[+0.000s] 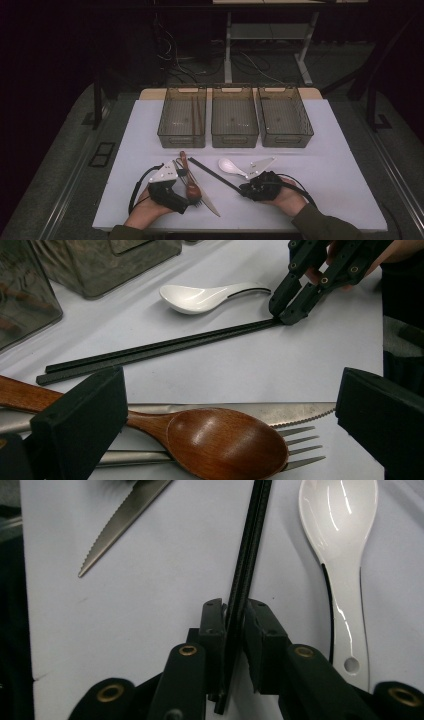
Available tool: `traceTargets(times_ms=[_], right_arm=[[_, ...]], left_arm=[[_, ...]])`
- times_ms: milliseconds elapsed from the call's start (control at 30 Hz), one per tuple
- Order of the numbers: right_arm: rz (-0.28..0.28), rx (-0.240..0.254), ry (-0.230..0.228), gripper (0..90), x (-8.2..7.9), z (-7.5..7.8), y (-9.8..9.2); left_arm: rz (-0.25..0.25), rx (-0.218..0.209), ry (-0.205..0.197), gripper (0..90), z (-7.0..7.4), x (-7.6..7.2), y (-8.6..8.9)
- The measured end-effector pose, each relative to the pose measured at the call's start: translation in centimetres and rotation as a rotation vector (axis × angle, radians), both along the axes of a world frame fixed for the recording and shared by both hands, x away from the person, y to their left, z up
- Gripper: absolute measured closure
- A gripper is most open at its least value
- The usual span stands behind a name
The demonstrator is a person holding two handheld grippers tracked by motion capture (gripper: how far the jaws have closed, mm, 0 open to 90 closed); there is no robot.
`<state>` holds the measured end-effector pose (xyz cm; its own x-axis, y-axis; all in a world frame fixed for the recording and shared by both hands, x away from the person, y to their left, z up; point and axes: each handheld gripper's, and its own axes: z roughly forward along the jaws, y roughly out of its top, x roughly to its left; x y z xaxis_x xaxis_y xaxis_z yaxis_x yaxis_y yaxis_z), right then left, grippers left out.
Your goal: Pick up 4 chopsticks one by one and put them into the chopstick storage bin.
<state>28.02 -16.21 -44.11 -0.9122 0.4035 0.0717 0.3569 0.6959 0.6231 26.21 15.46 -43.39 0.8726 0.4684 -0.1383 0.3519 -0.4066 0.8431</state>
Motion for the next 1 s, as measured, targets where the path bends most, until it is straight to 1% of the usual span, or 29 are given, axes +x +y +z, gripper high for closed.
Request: traceTargets(times_ms=[33,67,100,133,300,333,400,500,533,567,633,700,733,800,867,967,1000], right_arm=[[0.002,-0.012,-0.016,78.7,0.0,0.0,0.0],[0.002,-0.015,-0.022,78.8,-0.1,0.0,0.1],[0.001,-0.018,-0.022,78.9,-0.2,0.0,0.1],[-0.003,-0.013,-0.010,78.9,-0.2,0.1,0.2],[-0.012,-0.024,-0.003,79.4,-0.2,0.2,0.1],[-0.012,-0.034,-0.011,79.7,-0.2,0.2,0.0],[-0.021,-0.038,-0.009,83.2,-0.2,0.2,-0.2],[-0.027,-0.040,-0.003,83.9,-0.1,0.2,-0.5],[-0.025,-0.045,-0.012,84.0,-0.1,0.2,-0.6],[-0.026,-0.045,-0.011,84.2,-0.1,0.2,-0.6],[-0.032,-0.038,0.007,84.3,-0.2,0.3,-0.7],[-0.033,-0.046,-0.002,84.7,-0.1,0.3,-0.8],[-0.038,-0.037,0.011,85.0,-0.2,0.3,-0.8],[-0.041,-0.037,0.012,85.4,-0.2,0.3,-0.8],[-0.051,-0.040,0.009,85.6,-0.1,0.3,-0.8],[-0.075,-0.033,0.031,85.9,-0.1,0.3,-0.9],[-0.080,-0.036,0.027,85.9,-0.1,0.3,-0.9]], left_arm=[[0.000,0.000,0.000,0.0,0.0,0.0,0.0],[0.000,0.000,0.000,0.0,0.0,0.0,0.0],[-0.001,0.000,0.000,0.0,0.0,0.0,0.0],[-0.001,0.000,0.000,0.0,0.0,0.0,0.0],[0.002,-0.006,-0.001,0.0,0.0,0.0,0.0],[0.003,-0.006,-0.001,0.0,0.0,0.0,0.0],[0.003,-0.007,-0.001,0.0,0.0,0.0,0.0],[0.002,-0.006,-0.001,0.0,0.0,0.0,0.0],[0.001,-0.006,-0.001,0.0,0.0,0.0,0.0],[0.002,-0.006,-0.001,0.0,0.0,0.0,0.0],[0.002,-0.006,-0.002,0.0,0.0,0.0,0.0],[0.001,-0.006,-0.002,0.0,0.0,0.0,0.0],[0.000,-0.006,-0.002,0.0,0.0,0.1,0.0],[0.000,-0.005,-0.001,0.0,0.0,0.1,-0.1],[-0.001,-0.002,-0.001,0.0,0.0,0.1,-0.1],[-0.003,-0.003,-0.002,0.0,0.0,0.1,-0.1],[-0.003,-0.002,-0.002,0.0,0.0,0.1,-0.1]])
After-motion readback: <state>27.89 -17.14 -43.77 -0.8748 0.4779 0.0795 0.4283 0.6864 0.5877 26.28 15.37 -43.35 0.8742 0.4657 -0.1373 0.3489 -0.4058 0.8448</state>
